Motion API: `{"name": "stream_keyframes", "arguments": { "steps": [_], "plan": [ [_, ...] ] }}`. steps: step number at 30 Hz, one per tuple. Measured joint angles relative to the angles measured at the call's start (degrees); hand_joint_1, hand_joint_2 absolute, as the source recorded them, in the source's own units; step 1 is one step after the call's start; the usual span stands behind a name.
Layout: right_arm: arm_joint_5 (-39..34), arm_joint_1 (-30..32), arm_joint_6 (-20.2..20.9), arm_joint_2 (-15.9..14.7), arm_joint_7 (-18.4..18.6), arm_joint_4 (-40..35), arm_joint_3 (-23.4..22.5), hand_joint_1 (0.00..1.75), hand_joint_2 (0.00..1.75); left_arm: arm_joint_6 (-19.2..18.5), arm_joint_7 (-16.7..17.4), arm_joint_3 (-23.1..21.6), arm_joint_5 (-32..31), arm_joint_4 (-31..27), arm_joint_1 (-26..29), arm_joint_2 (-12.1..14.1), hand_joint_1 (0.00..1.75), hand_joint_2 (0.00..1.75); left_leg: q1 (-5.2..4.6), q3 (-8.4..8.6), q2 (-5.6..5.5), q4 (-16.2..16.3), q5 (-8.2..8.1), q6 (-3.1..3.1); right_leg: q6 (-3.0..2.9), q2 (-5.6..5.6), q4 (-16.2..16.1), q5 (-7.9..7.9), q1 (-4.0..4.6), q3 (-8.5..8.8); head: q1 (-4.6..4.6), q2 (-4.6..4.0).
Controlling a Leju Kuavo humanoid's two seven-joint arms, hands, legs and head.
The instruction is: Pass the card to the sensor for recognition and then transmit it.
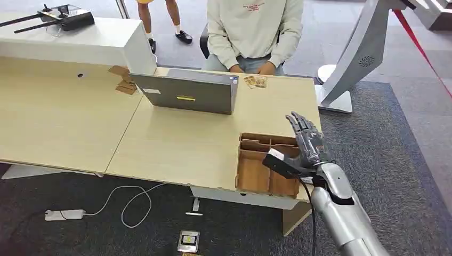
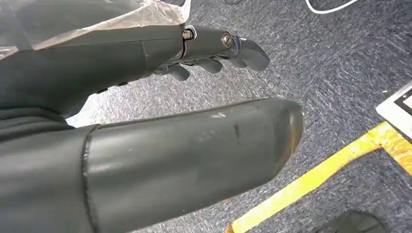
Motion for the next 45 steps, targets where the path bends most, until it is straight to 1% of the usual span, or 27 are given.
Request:
{"name": "stream_keyframes", "arguments": {
  "steps": [6, 22, 23, 24, 31, 42, 45],
  "plan": [
    [0.22, -0.26, -1.31, 0.52, 0.00, 1.84, -0.02, 0.00, 1.75, 0.00, 0.15, 0.00, -0.39, 0.00, -0.06, -0.09, 0.00, 0.00, 0.00, 0.00, 0.00, 0.00, 0.00, 0.00, 0.00, 0.00, 0.00, 0.00, 0.00, 0.00, 0.00, 0.00],
    [0.04, -0.82, -2.32, 1.05, -0.13, 5.18, -0.07, 0.00, 1.75, -0.07, 0.26, 0.00, -0.83, 0.00, -0.41, -0.24, 0.00, 0.00, 0.00, 0.00, 0.00, 0.00, 0.00, 0.00, 0.00, 0.00, 0.00, 0.00, 0.00, 0.00, 0.02, 0.00],
    [0.04, -0.84, -2.36, 1.05, -0.26, 5.35, -0.07, 0.38, 1.75, -0.07, 0.26, 0.00, -0.83, 0.00, -0.44, -0.24, 0.00, 0.00, 0.00, 0.00, 0.00, 0.00, 0.00, 0.00, 0.00, 0.00, 0.00, 0.00, 0.00, 0.00, 0.00, 0.00],
    [0.04, -0.85, -2.40, 1.05, -0.31, 5.49, -0.07, 1.75, 1.75, -0.09, 0.26, 0.00, -0.83, 0.00, -0.46, -0.24, 0.00, 0.00, 0.00, 0.00, 0.00, 0.00, 0.00, 0.00, 0.00, 0.00, 0.00, 0.00, 0.00, 0.00, 0.02, 0.00],
    [-1.97, -1.13, -1.84, 1.07, -1.53, 5.88, -0.18, 1.75, 1.75, -0.17, 0.24, 0.00, -0.81, 0.00, -0.58, -0.24, 0.00, 0.00, 0.00, 0.00, 0.00, 0.01, 0.00, 0.00, 0.00, 0.00, 0.00, 0.00, 0.00, 0.00, 0.02, 0.00],
    [-2.60, -1.57, -1.95, 1.07, -1.60, 6.12, -0.28, 1.75, 1.75, -0.33, 0.24, 0.00, -0.98, 0.00, -0.59, -0.24, 0.00, 0.00, 0.00, 0.00, 0.00, 0.00, 0.00, 0.00, 0.00, 0.00, 0.00, 0.00, 0.00, 0.00, 0.02, 0.00],
    [-2.78, -1.66, -2.25, 1.07, -1.60, 6.23, -0.33, 1.75, 1.75, 0.22, 0.11, 0.00, -1.27, 0.00, -0.62, -0.24, 0.00, 0.00, 0.00, 0.00, 0.00, 0.00, 0.00, 0.00, 0.00, 0.00, 0.00, 0.00, 0.00, 0.00, 0.02, 0.00]
  ]
}}
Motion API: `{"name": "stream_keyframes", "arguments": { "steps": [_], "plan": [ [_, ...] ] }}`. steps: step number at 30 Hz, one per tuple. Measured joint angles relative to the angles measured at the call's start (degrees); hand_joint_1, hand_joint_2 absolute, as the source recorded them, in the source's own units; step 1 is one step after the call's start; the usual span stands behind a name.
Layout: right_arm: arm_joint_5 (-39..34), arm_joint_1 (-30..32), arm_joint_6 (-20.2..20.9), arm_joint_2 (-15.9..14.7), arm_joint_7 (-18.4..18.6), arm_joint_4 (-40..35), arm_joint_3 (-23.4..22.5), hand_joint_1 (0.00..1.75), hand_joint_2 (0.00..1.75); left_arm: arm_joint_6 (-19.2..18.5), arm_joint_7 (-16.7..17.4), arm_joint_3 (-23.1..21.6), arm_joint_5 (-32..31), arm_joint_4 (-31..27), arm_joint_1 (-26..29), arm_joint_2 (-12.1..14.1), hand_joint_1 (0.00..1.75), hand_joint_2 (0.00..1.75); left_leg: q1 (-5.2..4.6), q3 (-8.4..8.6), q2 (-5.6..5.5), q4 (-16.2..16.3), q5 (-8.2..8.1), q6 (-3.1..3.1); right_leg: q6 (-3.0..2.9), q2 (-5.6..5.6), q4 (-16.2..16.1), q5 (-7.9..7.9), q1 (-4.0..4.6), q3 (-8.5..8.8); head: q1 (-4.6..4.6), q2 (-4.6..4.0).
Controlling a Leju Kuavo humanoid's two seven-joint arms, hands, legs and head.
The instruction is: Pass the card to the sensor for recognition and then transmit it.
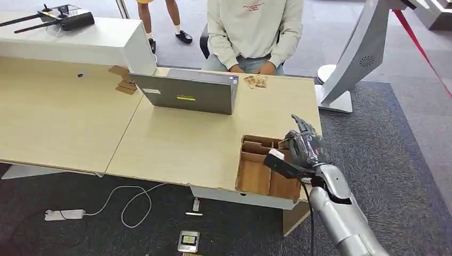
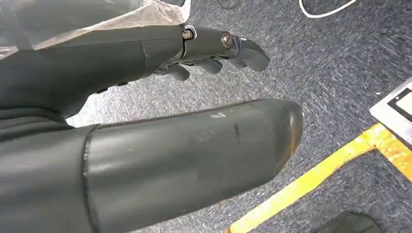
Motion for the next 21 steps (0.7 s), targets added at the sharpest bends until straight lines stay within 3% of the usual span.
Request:
{"name": "stream_keyframes", "arguments": {
  "steps": [6, 15, 21],
  "plan": [
    [-0.15, 0.00, -2.34, -0.04, -0.07, -0.04, -0.55, 1.75, 1.75, 0.85, -0.28, 0.00, -0.70, 0.00, -0.10, 0.00, 0.00, 0.00, 0.00, 0.00, 0.01, 0.00, 0.00, 0.00, 0.00, 0.00, 0.00, 0.00, 0.00, 0.00, 0.00, 0.00],
    [-0.44, -1.17, -9.02, 0.00, 0.00, -2.23, -2.29, 1.75, 1.75, 1.16, -0.35, -0.07, -2.32, 0.00, -0.31, -0.09, 0.00, 0.00, 0.00, 0.00, 0.01, 0.01, 0.01, 0.00, 0.00, 0.00, 0.00, 0.01, 0.00, 0.00, 0.00, 0.00],
    [-1.33, -5.55, -13.49, -0.11, 0.20, -3.41, -5.09, 1.75, 1.75, 1.18, 0.24, -0.20, -4.13, 0.00, -0.73, -0.35, 0.00, 0.00, -0.01, 0.01, 0.01, 0.03, 0.01, 0.00, 0.01, 0.00, 0.00, 0.02, -0.01, 0.00, 0.00, 0.00]
  ]
}}
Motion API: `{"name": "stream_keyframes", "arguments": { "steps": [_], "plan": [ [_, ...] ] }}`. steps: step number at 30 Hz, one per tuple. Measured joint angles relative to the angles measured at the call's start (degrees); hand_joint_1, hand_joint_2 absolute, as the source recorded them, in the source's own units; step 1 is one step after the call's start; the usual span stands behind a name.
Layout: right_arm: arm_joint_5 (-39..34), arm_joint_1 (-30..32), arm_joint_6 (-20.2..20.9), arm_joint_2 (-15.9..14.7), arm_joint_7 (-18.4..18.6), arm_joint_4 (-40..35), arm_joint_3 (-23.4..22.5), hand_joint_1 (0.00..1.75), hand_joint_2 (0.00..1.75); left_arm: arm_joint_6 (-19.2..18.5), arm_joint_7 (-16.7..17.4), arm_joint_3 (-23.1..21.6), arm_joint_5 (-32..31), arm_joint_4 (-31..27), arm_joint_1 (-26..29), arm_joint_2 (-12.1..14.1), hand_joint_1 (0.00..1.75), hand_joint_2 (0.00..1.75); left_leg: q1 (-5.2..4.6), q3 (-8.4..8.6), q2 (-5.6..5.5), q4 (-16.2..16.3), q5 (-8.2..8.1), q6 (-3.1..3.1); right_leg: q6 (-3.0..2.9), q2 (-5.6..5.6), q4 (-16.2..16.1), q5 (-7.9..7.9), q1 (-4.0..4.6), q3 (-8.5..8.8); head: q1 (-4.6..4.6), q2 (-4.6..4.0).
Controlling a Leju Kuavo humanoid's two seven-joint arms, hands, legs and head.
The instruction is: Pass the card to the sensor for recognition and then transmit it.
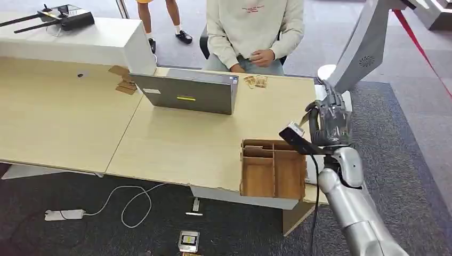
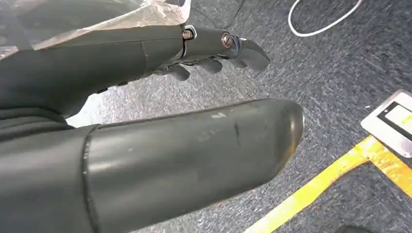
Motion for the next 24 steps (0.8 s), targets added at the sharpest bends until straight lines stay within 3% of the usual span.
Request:
{"name": "stream_keyframes", "arguments": {
  "steps": [9, 19, 24],
  "plan": [
    [-0.48, -4.92, -2.03, -0.24, 0.02, -0.41, -3.71, 1.75, 1.75, 0.70, 0.17, -0.77, -2.25, 0.00, -0.46, -0.37, 0.00, 0.00, 0.00, 0.00, -0.02, 0.00, 0.00, 0.00, 0.01, 0.00, 0.00, 0.00, 0.00, 0.00, 0.00, 0.00],
    [1.12, -2.81, -1.90, 0.20, 1.05, -0.26, -4.70, 1.75, 1.75, 0.46, 0.66, -1.81, -3.80, -0.02, -1.02, -0.61, 0.00, 0.00, 0.00, -0.02, 0.00, -0.01, 0.00, 0.00, 0.01, 0.00, 0.00, 0.00, 0.01, 0.00, -0.02, 0.00],
    [3.38, -3.88, -1.99, 2.47, -1.37, 2.29, -4.59, 1.75, 1.75, -0.77, 0.92, -2.47, -5.40, -0.02, -1.44, -0.70, 0.00, 0.00, 0.01, -0.04, 0.00, -0.02, 0.00, -0.01, 0.00, 0.00, 0.03, 0.01, 0.01, 0.01, 0.00, 0.00]
  ]
}}
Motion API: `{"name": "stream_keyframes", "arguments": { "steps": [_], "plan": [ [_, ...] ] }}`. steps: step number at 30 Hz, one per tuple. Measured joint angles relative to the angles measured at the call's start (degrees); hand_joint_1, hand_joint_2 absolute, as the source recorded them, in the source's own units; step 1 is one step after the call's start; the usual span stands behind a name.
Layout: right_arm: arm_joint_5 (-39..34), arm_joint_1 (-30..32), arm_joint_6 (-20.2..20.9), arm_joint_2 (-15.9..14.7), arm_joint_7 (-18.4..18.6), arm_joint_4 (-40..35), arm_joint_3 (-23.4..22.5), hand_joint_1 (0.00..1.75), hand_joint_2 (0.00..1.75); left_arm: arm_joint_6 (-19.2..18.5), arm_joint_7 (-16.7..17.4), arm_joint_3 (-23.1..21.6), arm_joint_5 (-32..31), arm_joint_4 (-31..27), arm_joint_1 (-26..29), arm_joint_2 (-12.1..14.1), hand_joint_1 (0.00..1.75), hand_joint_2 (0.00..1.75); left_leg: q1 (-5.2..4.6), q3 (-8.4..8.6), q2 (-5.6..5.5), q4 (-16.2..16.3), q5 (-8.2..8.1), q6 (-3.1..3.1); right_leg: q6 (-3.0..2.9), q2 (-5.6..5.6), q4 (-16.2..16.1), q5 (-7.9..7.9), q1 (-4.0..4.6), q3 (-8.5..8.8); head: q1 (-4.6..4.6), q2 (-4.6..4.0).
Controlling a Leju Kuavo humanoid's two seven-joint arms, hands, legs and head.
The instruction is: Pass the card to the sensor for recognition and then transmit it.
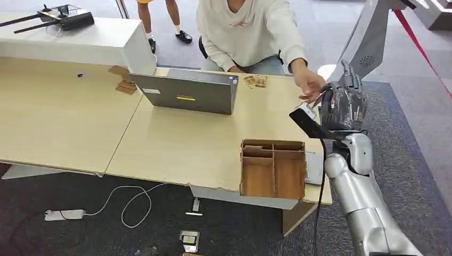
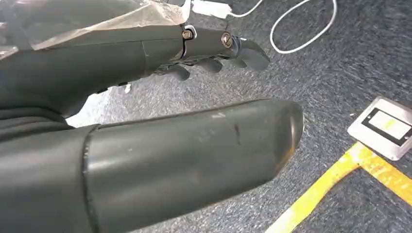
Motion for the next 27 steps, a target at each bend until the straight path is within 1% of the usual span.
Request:
{"name": "stream_keyframes", "arguments": {
  "steps": [6, 12, 17, 25, 26, 27],
  "plan": [
    [1.38, -5.19, -0.07, 4.59, -1.86, 6.53, 1.01, 1.75, 1.75, -1.05, 0.46, -0.77, -1.88, -0.07, -0.96, -0.46, 0.00, 0.00, 0.03, 0.00, -0.06, 0.00, 0.03, -0.03, 0.00, -0.01, 0.02, 0.00, 0.02, 0.00, -0.02, 0.00],
    [1.27, -8.92, -0.33, 7.72, -2.69, 12.40, 1.60, 1.75, 1.75, -1.11, 0.46, -1.23, -2.25, -0.09, -1.05, -0.52, 0.00, 0.00, 0.02, -0.01, -0.03, 0.01, 0.02, -0.03, 0.00, 0.00, 0.02, -0.01, 0.00, -0.02, 0.00, 0.00],
    [1.07, -10.27, -0.50, 8.79, -2.78, 15.42, 1.86, 1.75, 1.75, -1.14, 0.46, -1.66, -2.58, -0.09, -1.13, -0.52, 0.00, 0.00, 0.01, 0.00, -0.03, 0.01, 0.02, -0.03, 0.00, 0.00, 0.01, 0.00, 0.00, -0.01, 0.00, 0.00],
    [0.51, -10.41, -0.98, 8.94, -2.80, 18.47, 1.86, 1.75, 1.75, -1.66, 0.46, -1.77, -2.80, -0.09, -1.25, -0.52, 0.00, 0.00, 0.01, 0.01, -0.03, 0.02, 0.02, -0.03, 0.00, 0.00, 0.01, 0.00, 0.00, -0.02, 0.00, 0.00],
    [0.51, -10.40, -0.98, 8.94, -2.78, 18.65, 1.86, 0.77, 1.75, -1.66, 0.46, -1.77, -2.80, -0.09, -1.25, -0.52, 0.00, 0.00, 0.02, 0.01, -0.03, 0.02, 0.02, -0.03, 0.00, 0.00, 0.01, 0.00, 0.00, -0.02, 0.00, 0.00],
    [0.51, -10.44, -1.01, 8.97, -2.78, 18.87, 1.86, 0.00, 1.75, -1.66, 0.46, -1.77, -2.82, -0.09, -1.26, -0.52, 0.00, 0.00, 0.02, 0.01, -0.03, 0.02, 0.02, -0.03, 0.00, 0.00, 0.01, 0.00, 0.01, -0.02, -0.02, 0.00]
  ]
}}
